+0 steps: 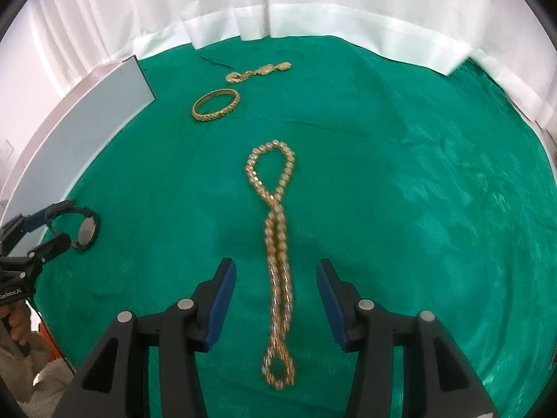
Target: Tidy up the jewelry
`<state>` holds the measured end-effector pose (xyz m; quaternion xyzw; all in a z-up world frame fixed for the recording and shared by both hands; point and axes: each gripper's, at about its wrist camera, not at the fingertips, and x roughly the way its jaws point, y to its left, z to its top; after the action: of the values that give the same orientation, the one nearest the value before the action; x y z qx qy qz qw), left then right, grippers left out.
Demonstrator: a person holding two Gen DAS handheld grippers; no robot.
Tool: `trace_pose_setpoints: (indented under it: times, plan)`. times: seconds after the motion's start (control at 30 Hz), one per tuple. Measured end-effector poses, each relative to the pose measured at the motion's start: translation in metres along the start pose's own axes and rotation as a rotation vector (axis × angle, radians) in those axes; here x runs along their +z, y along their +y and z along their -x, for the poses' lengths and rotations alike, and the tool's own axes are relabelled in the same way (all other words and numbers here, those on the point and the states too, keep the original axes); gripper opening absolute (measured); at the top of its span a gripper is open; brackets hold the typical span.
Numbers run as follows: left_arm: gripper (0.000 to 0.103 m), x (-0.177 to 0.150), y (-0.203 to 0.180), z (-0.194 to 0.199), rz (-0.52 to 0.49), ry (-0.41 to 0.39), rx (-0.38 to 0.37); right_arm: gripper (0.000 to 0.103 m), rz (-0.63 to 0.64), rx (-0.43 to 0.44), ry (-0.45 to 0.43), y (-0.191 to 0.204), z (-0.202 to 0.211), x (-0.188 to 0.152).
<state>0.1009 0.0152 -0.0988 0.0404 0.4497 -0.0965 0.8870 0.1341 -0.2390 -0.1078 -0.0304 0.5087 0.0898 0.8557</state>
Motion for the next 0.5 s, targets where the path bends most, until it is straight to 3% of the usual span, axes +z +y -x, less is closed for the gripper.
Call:
trace_pose_setpoints:
  times: [0.03, 0.1, 0.17, 0.27, 0.5]
  plan:
    - [0.067, 0.001, -0.002, -0.002, -0.010, 0.007, 0.009, 0.049, 0.015, 0.000, 0.002, 0.003, -0.006, 0.006]
    - [0.036, 0.002, -0.004, -0.007, -0.033, 0.023, 0.018, 0.049, 0.051, -0.007, 0.016, 0.010, -0.024, 0.018]
    - [0.018, 0.003, -0.004, -0.012, -0.036, 0.038, 0.021, 0.049, 0.074, -0.006, 0.033, 0.012, -0.037, 0.023]
    - [0.018, 0.006, 0.002, -0.007, 0.004, 0.034, -0.007, 0.008, 0.053, 0.015, 0.010, 0.008, -0.029, 0.025]
    - [0.018, 0.015, 0.008, 0.033, 0.063, -0.024, -0.104, 0.008, -0.065, 0.161, -0.118, -0.012, 0.049, 0.015]
